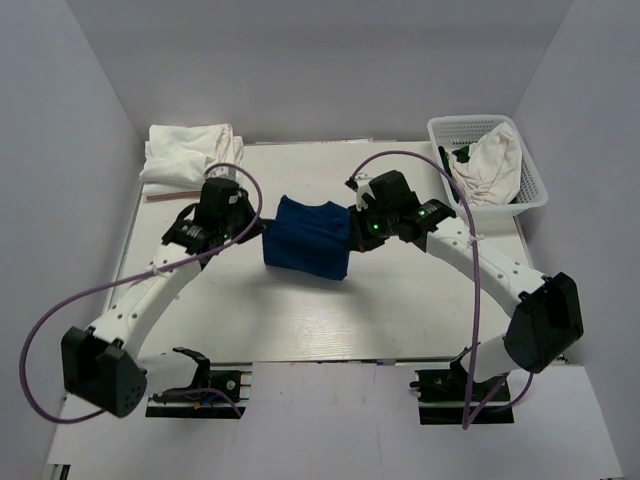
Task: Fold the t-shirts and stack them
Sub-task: Fold the long partially folded tshirt into a neat square, then put the neatly folded tshirt into the corner of the board with the left arm
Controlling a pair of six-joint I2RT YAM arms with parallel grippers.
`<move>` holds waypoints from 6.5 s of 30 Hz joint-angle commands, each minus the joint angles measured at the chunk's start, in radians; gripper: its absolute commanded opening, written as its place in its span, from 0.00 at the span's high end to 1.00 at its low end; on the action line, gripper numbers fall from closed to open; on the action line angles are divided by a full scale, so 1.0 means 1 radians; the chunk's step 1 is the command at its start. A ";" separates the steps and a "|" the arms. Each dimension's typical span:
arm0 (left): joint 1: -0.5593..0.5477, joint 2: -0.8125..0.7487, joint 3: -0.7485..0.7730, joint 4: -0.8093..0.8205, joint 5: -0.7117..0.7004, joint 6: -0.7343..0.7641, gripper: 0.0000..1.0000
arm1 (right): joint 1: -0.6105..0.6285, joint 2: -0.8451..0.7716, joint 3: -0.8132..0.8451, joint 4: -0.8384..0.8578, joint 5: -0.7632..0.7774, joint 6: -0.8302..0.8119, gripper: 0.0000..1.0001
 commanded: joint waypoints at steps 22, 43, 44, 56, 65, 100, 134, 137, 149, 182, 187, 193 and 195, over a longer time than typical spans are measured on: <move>0.028 0.597 0.457 0.153 -0.161 0.096 1.00 | -0.198 0.346 0.300 0.085 -0.016 -0.031 1.00; 0.057 0.780 0.663 0.052 -0.078 0.162 0.00 | -0.236 0.513 0.515 0.008 -0.014 -0.014 0.10; 0.057 0.756 0.654 0.035 -0.078 0.151 0.00 | -0.231 0.501 0.512 0.007 -0.040 -0.011 0.10; 0.057 0.311 0.272 -0.141 -0.207 0.076 0.00 | -0.109 0.316 0.202 0.369 -0.487 0.041 0.10; 0.057 0.002 0.043 -0.246 -0.264 -0.021 0.00 | -0.118 0.553 0.029 0.574 -0.602 0.136 0.10; 0.039 0.807 0.393 0.131 0.065 0.513 0.00 | -0.162 -0.217 -0.260 0.496 0.000 -0.157 0.10; 0.099 0.735 0.707 0.057 -0.001 0.854 1.00 | -0.166 -0.251 -0.327 0.481 0.154 -0.214 0.10; 0.119 0.755 0.769 0.021 -0.027 0.904 1.00 | -0.167 -0.257 -0.329 0.479 0.183 -0.215 0.10; 0.249 0.903 1.134 -0.080 -0.080 1.049 1.00 | -0.167 -0.193 -0.237 0.427 0.179 -0.212 0.10; 0.631 1.005 1.204 0.105 0.190 0.878 1.00 | -0.162 0.057 -0.002 0.392 0.032 -0.140 0.10; 0.651 1.099 1.233 0.134 0.216 0.878 1.00 | -0.162 0.096 0.042 0.384 0.010 -0.140 0.10; 0.651 1.165 1.278 0.131 0.097 0.841 0.01 | -0.161 0.119 0.065 0.370 0.009 -0.140 0.10; 0.660 1.165 1.278 0.131 0.045 0.832 0.01 | -0.162 0.132 0.071 0.370 0.001 -0.140 0.10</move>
